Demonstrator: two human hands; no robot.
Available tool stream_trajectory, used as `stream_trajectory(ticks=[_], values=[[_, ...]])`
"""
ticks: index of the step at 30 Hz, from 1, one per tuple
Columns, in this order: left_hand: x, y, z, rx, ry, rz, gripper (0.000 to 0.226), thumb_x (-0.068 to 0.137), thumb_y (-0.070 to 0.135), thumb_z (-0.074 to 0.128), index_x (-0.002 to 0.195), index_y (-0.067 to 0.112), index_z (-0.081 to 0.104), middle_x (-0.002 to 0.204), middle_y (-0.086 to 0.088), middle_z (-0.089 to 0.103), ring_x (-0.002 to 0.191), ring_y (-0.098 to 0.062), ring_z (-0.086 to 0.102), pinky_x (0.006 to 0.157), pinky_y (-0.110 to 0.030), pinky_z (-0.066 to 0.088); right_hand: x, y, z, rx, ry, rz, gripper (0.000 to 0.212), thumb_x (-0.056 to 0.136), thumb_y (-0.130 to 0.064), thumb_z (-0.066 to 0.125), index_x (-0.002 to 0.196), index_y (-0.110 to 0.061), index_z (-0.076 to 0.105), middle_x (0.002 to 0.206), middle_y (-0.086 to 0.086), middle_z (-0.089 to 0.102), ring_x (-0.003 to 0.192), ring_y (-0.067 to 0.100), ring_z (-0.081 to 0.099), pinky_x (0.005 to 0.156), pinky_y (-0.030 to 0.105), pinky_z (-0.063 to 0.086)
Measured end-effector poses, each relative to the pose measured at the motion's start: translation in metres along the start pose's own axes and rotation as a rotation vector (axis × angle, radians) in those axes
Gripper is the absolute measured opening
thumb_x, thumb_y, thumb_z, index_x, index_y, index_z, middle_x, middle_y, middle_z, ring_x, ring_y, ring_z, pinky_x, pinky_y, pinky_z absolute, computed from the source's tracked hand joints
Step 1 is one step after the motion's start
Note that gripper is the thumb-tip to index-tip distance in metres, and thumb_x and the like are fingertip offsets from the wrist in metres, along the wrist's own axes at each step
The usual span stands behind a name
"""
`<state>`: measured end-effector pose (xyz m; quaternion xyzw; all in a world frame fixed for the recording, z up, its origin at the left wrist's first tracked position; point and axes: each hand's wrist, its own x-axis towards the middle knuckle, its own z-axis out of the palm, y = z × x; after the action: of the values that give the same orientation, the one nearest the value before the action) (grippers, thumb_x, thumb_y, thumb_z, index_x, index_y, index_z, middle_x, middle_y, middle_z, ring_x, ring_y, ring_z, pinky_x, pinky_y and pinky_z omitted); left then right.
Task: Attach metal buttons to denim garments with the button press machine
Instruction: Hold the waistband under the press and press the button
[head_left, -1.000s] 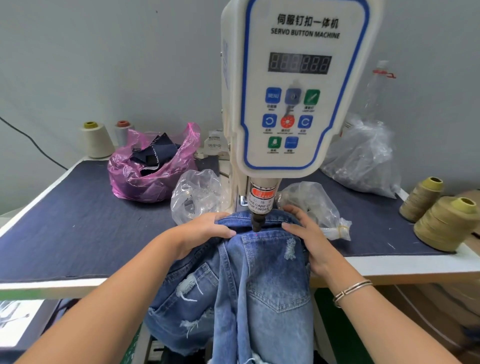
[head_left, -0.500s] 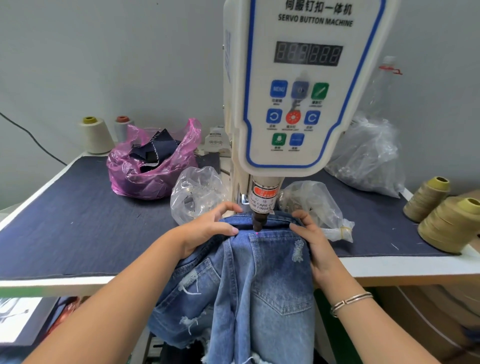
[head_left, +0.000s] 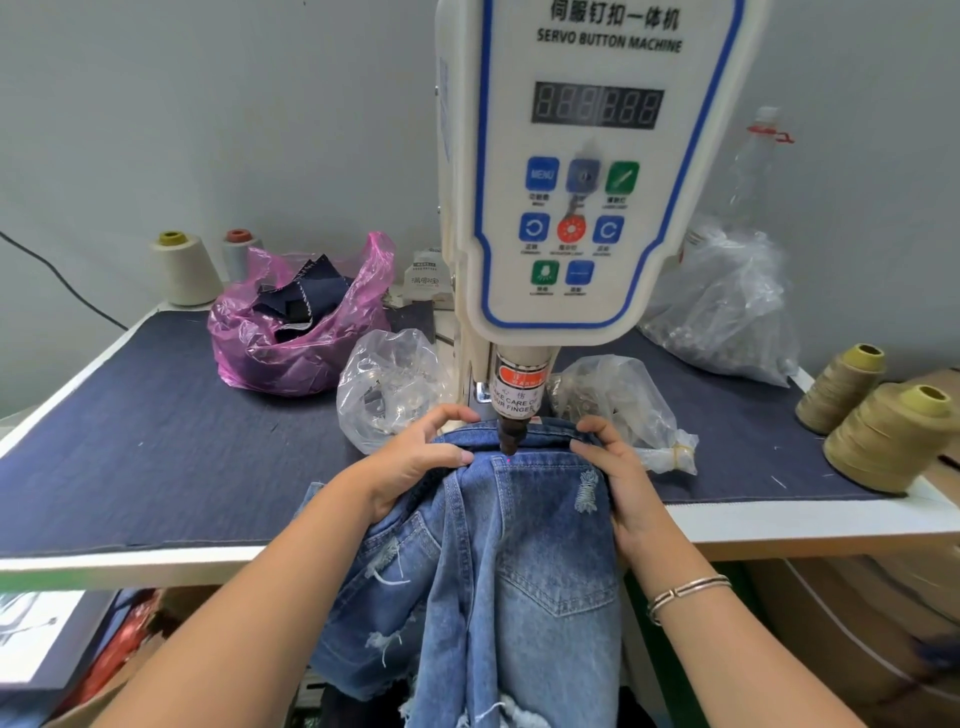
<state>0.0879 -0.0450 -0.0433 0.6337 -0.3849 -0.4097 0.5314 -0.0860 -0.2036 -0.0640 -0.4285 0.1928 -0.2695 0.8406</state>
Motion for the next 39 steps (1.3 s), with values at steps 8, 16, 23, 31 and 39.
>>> stream_trajectory(ticks=[8,16,23,31,39], values=[[0.0015,-0.0029,-0.0007,-0.006,0.01,-0.004,0.043,0.061,0.028,0.068,0.102,0.04,0.06,0.142,0.007,0.043,0.124,-0.007,0.041,0.09,-0.02,0.032,-0.0021,-0.0008,0.0005,-0.043,0.007,-0.01,0.024,0.07,-0.003,0.061,0.075,-0.026,0.066,0.097,0.011,0.066,0.08,0.024,0.066,0.065,0.03,0.057],[-0.0007,-0.0007,0.0007,-0.028,0.006,0.001,0.049,0.048,0.041,0.07,0.097,0.043,0.062,0.14,0.005,0.045,0.125,-0.012,0.043,0.094,-0.024,0.034,-0.0017,-0.0007,-0.0002,-0.021,-0.005,0.001,0.023,0.07,-0.003,0.061,0.074,-0.025,0.067,0.097,0.012,0.067,0.079,0.024,0.067,0.064,0.03,0.057],[-0.0006,0.0003,0.0018,-0.059,-0.016,0.019,0.039,0.059,0.025,0.069,0.093,0.044,0.066,0.136,0.001,0.053,0.116,-0.017,0.054,0.097,-0.03,0.041,-0.0012,-0.0001,0.0001,-0.019,-0.009,0.003,0.024,0.07,-0.002,0.061,0.074,-0.025,0.066,0.102,0.015,0.064,0.08,0.025,0.066,0.066,0.031,0.057],[0.0002,-0.0013,-0.0004,-0.059,-0.024,0.012,0.045,0.051,0.036,0.07,0.095,0.044,0.065,0.135,0.004,0.052,0.119,-0.021,0.052,0.098,-0.033,0.04,-0.0023,-0.0007,0.0003,-0.031,-0.012,0.004,0.023,0.071,-0.003,0.061,0.074,-0.025,0.067,0.101,0.014,0.066,0.08,0.025,0.067,0.065,0.031,0.057],[-0.0006,-0.0011,0.0003,-0.076,-0.024,0.019,0.044,0.051,0.034,0.07,0.094,0.045,0.066,0.131,0.009,0.054,0.108,-0.008,0.058,0.082,-0.022,0.044,-0.0033,-0.0015,0.0015,-0.031,-0.017,0.005,0.022,0.071,-0.002,0.06,0.075,-0.023,0.065,0.099,0.014,0.067,0.079,0.025,0.067,0.064,0.031,0.057]])
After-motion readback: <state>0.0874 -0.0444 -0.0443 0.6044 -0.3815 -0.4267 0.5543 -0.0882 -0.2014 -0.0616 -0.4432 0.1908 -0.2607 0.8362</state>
